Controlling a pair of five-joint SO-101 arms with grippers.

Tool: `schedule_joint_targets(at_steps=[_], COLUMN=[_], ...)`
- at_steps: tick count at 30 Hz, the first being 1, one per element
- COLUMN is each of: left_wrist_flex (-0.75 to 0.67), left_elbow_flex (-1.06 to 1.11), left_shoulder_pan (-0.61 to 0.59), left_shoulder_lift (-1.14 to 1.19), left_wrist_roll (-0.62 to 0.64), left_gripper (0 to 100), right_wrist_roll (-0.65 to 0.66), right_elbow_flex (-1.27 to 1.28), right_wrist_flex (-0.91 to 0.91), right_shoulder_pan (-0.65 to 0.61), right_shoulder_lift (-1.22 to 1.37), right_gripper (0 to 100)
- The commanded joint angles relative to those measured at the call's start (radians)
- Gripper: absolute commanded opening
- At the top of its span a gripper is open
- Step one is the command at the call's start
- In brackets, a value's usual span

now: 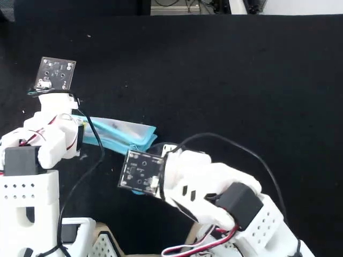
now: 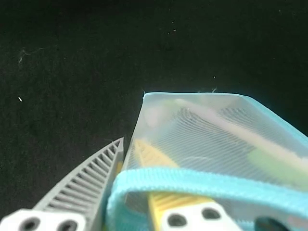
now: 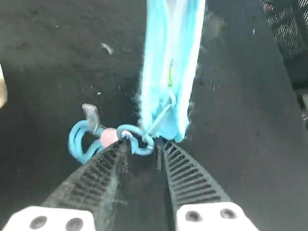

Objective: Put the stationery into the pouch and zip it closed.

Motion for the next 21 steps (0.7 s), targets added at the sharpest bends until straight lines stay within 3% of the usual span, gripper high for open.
schedule_joint_targets(at_steps=[1, 12, 21], left_wrist_flex=[-0.008, -0.009, -0.009], left_elbow_flex=[0.048, 0.048, 0.048], left_shoulder_pan=[-0.027, -0.024, -0.024], left_shoulder_lift=[0.012, 0.012, 0.012], left_wrist_roll=[-0.006, -0.006, -0.005], left_gripper=[3, 3, 3], right_wrist_roll=[-0.009, -0.009, -0.009], right_elbow_flex=[-0.008, -0.012, 0.073], right_wrist_flex=[-0.028, 0.031, -0.058], right_shoulder_pan=[-0.029, -0.031, -0.028], right_shoulder_lift=[-0.010, -0.002, -0.005], right_gripper=[8.3, 8.6, 12.3])
